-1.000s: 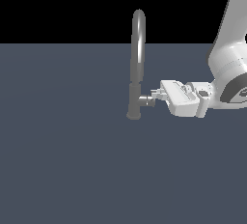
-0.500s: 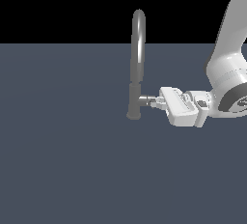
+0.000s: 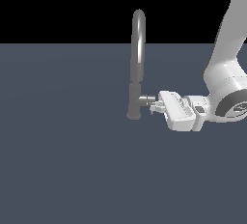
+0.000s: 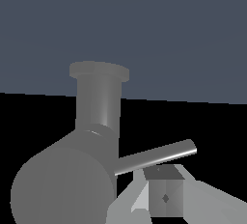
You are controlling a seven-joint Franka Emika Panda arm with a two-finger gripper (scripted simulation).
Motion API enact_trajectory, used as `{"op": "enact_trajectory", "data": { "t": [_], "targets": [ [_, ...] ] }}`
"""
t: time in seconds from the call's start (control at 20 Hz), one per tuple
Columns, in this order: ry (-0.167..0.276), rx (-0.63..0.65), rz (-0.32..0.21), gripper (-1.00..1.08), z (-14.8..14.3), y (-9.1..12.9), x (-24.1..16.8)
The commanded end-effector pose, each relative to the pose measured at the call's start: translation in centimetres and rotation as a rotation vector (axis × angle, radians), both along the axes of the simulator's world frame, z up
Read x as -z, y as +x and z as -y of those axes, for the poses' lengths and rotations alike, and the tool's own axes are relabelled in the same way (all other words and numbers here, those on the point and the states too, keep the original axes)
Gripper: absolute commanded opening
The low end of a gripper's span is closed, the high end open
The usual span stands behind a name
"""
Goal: Turn on the faucet by rotating a designated handle.
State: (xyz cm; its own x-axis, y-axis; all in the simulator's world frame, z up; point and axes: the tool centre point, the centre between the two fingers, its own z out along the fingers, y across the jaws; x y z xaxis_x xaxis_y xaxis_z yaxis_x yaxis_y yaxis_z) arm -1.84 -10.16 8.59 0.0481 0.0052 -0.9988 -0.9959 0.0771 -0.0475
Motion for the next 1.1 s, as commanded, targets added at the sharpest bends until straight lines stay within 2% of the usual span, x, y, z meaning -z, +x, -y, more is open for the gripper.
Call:
{"op": "enact_trajectory", "data": {
  "t": [0.0,0.3,0.35,1.05],
  "targets": [
    [-0.005,0.010,-0.028,-1.00,0.0,-0.2,2.5],
    [-0.005,0.012,-0.043,-1.00,0.0,0.0,4.6],
    [-0.002,-0.002,0.014,-1.00,0.5,1.0,1.0],
    [-0.005,0.010,-0.037,-1.00,0.3,2.6,5.8]
  ]
}}
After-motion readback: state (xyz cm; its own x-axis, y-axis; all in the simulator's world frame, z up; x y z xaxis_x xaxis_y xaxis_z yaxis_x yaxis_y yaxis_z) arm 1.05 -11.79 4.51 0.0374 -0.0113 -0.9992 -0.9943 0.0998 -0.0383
